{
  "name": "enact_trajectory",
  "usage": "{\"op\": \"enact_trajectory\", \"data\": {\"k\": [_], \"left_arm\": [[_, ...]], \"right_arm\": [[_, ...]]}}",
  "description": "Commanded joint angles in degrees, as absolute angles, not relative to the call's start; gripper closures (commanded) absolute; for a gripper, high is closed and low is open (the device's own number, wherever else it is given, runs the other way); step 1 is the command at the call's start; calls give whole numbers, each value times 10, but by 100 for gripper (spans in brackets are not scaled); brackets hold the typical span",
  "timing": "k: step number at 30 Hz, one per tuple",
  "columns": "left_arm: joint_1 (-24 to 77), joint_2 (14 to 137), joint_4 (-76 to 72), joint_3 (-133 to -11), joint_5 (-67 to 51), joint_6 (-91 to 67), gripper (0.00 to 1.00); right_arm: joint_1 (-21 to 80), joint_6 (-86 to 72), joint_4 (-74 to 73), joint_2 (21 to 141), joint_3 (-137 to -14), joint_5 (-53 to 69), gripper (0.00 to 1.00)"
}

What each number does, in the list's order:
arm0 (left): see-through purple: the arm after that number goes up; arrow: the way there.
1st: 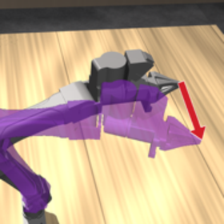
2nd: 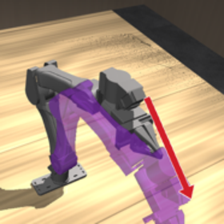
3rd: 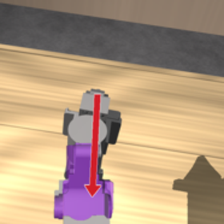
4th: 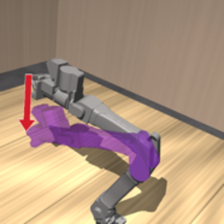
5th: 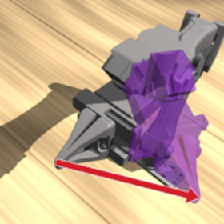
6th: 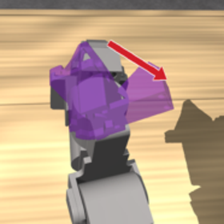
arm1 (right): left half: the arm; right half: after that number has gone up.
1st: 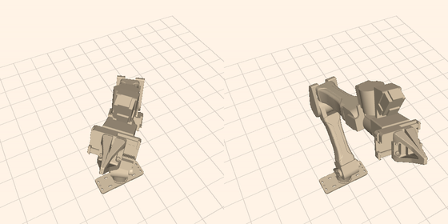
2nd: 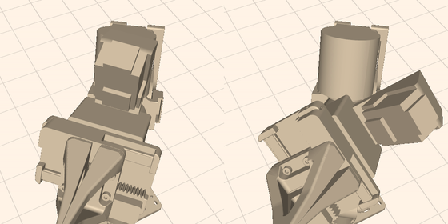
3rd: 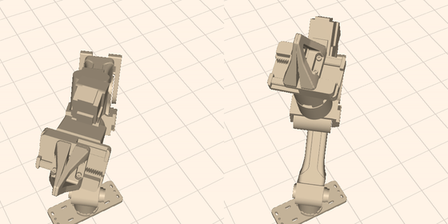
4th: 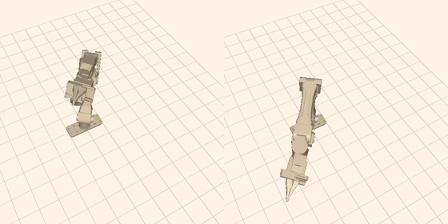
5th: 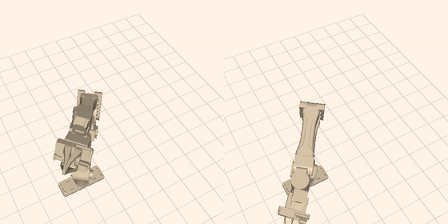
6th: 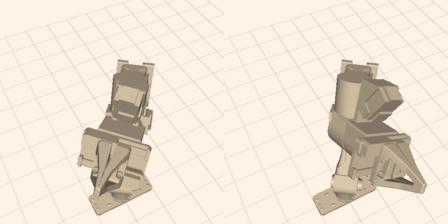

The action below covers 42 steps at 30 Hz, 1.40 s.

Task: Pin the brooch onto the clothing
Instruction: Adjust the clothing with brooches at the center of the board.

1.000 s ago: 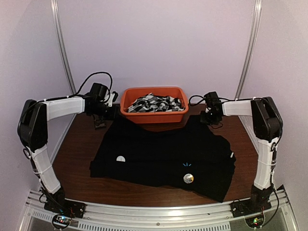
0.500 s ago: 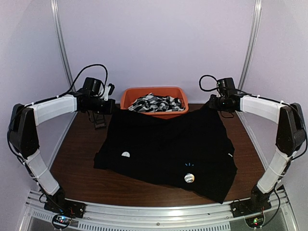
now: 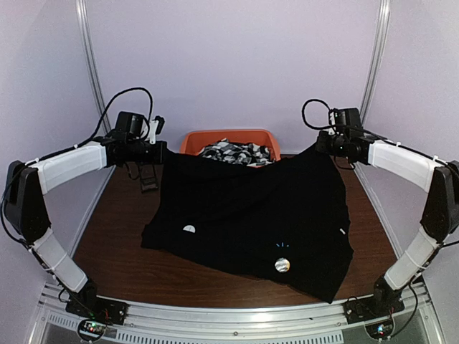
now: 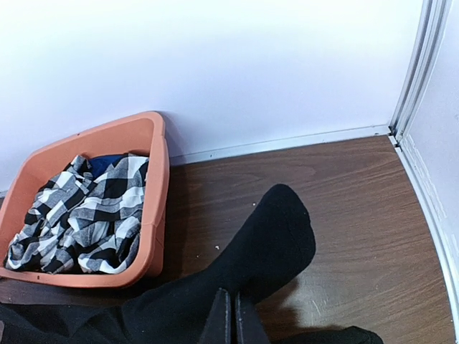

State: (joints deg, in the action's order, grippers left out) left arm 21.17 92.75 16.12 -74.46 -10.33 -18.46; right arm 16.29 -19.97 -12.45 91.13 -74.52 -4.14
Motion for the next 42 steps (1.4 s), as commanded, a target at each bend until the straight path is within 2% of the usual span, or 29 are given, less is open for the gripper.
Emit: {"op": "enact_trajectory", "data": {"k": [1, 15, 23, 28, 34, 35, 38, 40, 42], "left_arm": [[214, 941, 141, -770, -56, -189, 100], [176, 1055, 126, -869, -10, -205, 100], [164, 1083, 126, -908, 49, -209, 100], [155, 1115, 138, -941, 66, -208, 100], [153, 1161, 167, -978, 68, -198, 100], [152, 1167, 173, -982, 66, -197, 97], [150, 1174, 180, -983, 59, -196, 58], [149, 1174, 188, -982, 53, -194, 44], [147, 1167, 196, -981, 43, -193, 35]], "right_arm": [[160, -179, -115, 932, -802, -44, 100], [161, -142, -203, 1147, -1069, -48, 100], [160, -137, -234, 1206, -1167, -56, 100], [161, -133, -300, 1279, -1285, -54, 100], [160, -142, -315, 1312, -1302, -46, 99], [160, -143, -318, 1314, -1302, -43, 91], [161, -139, -331, 1310, -1295, -40, 64], [161, -129, -340, 1301, -1285, -39, 53], [161, -122, -353, 1287, -1272, -37, 46]]}}
